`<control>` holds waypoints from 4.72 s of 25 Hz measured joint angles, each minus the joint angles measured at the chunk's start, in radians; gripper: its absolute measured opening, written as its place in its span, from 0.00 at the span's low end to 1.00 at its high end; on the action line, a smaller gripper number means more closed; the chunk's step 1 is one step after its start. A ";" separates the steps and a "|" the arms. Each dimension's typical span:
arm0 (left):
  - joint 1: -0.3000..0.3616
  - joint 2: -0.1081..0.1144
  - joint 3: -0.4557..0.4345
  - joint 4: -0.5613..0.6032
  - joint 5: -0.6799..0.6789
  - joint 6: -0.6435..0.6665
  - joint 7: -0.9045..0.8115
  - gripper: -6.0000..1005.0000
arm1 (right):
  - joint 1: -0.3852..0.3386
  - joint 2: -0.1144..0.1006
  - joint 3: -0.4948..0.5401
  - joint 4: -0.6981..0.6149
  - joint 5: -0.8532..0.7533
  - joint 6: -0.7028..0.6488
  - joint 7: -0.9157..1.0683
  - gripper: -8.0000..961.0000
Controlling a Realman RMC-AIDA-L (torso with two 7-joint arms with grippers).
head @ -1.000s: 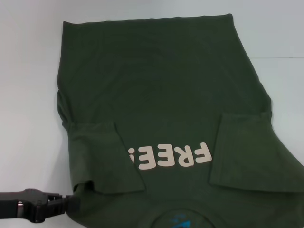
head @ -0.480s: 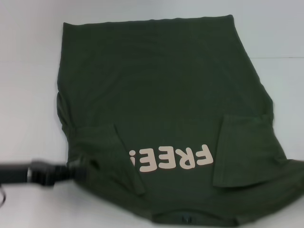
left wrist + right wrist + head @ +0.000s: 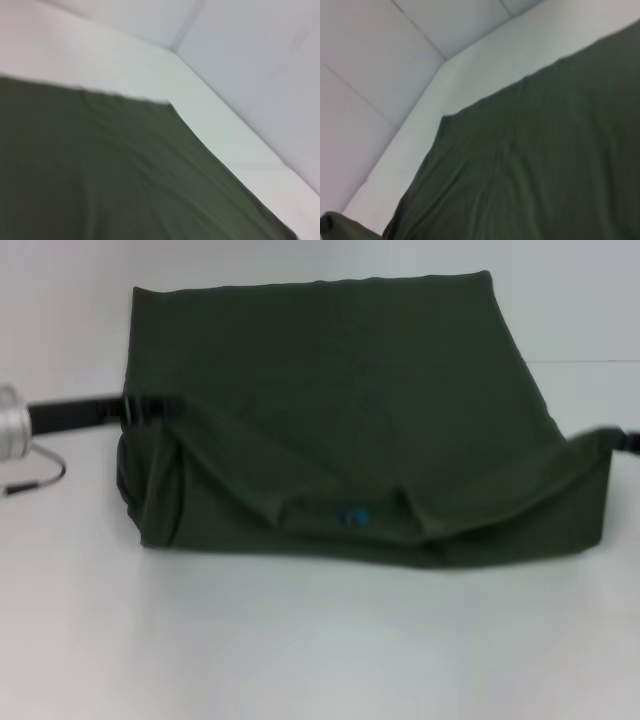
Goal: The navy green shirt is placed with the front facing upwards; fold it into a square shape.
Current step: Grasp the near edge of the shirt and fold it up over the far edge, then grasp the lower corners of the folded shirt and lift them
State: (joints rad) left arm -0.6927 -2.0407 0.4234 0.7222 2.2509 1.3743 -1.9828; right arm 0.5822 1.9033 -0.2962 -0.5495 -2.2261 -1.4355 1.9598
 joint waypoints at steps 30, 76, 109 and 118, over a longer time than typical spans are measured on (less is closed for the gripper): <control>-0.198 -0.042 0.004 -0.278 -0.437 -0.810 0.537 0.12 | 0.354 0.094 -0.095 0.202 0.112 0.830 -0.271 0.01; -0.024 -0.121 0.012 -0.112 -0.502 -0.614 0.450 0.68 | 0.294 0.131 -0.170 0.106 0.200 0.740 -0.296 0.60; 0.200 -0.128 0.148 0.043 -0.182 -0.374 0.499 0.75 | 0.025 0.035 -0.266 0.020 0.190 0.267 0.071 0.62; 0.195 -0.128 0.190 0.031 -0.101 -0.441 0.501 0.74 | 0.023 0.044 -0.264 0.021 0.195 0.285 0.089 0.62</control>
State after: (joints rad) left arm -0.4978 -2.1691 0.6133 0.7535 2.1495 0.9335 -1.4821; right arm 0.6056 1.9472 -0.5602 -0.5282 -2.0315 -1.1508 2.0485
